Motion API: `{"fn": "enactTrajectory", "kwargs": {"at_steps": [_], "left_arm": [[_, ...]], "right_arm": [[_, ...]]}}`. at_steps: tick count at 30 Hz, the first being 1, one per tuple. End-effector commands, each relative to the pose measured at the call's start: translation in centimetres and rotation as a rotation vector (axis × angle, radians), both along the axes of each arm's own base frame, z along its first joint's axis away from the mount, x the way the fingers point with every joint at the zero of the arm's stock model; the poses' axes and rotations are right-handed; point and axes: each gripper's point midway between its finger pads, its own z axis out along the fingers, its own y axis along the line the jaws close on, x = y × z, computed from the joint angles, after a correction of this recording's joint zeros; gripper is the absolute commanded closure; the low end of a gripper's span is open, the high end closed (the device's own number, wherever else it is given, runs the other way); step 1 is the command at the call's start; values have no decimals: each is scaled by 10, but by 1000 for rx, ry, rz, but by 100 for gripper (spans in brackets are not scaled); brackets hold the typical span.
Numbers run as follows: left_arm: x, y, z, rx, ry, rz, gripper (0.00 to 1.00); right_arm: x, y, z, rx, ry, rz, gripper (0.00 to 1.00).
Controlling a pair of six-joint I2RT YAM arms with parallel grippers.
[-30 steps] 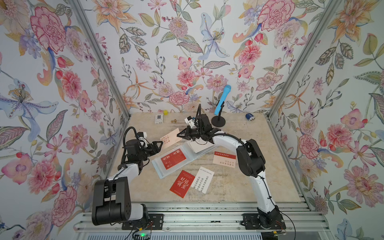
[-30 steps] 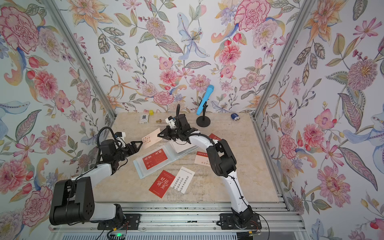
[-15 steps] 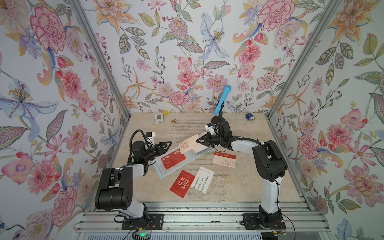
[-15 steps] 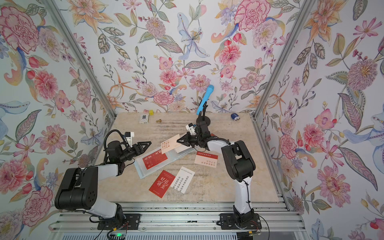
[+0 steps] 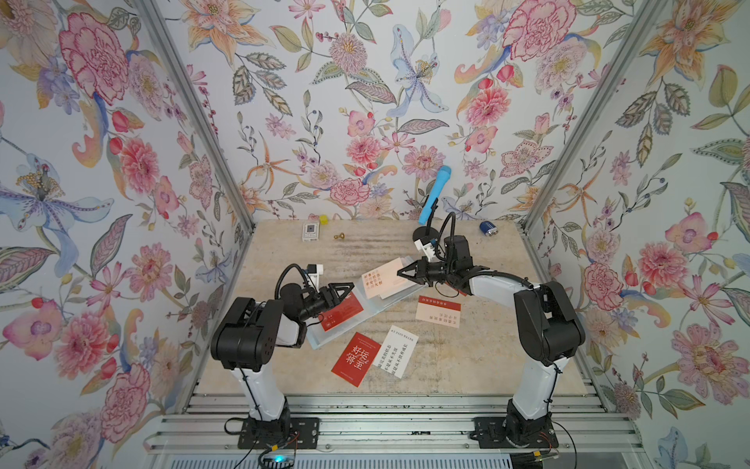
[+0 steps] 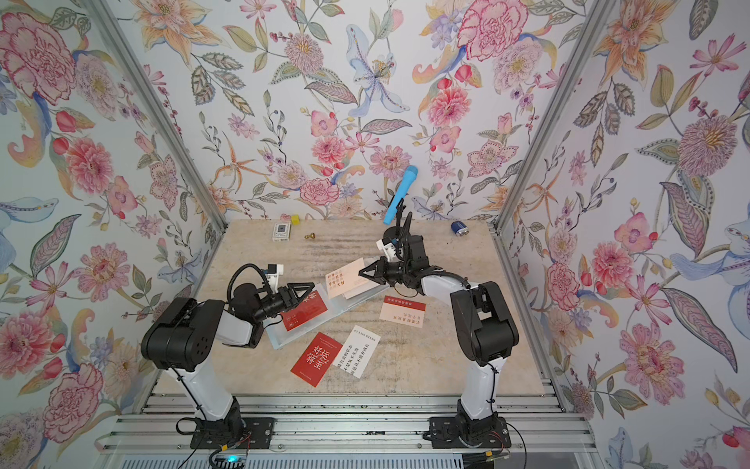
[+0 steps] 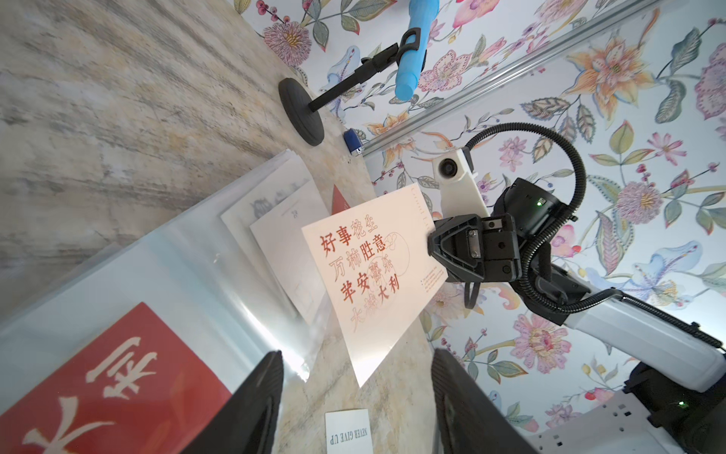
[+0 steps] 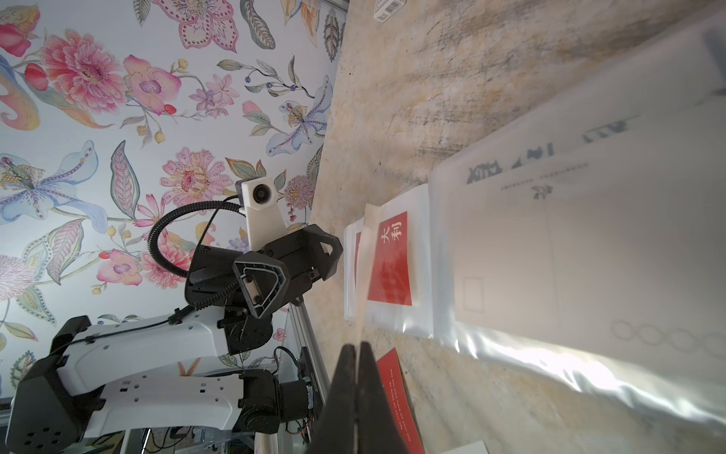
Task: Place the photos into the photo albums
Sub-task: Pick up the photo at the center of the board.
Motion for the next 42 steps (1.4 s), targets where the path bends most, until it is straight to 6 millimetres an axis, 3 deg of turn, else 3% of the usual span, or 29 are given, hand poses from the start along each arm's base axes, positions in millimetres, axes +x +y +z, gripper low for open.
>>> {"fn": "enactTrajectory", "kwargs": {"at_steps": [1,9,15,24,42], "left_arm": [[-12,-8,41,-180,-98,-55,38],[-17,-24,35,-195,-75,-89,42],[-15,-35,28,-173,-54,-103,43],[-10,-41,38,-158,-74,-109,50],[-12,-44,35,-118,-72,-111,84]], "right_arm": [[-14,-2,11,12,-37,68,96],[-23,1,7,24,-21,104,96],[-34,14,11,48,-25,168,96],[-36,20,-2,39,5,184,95],[-21,15,-15,16,28,104,93]]}}
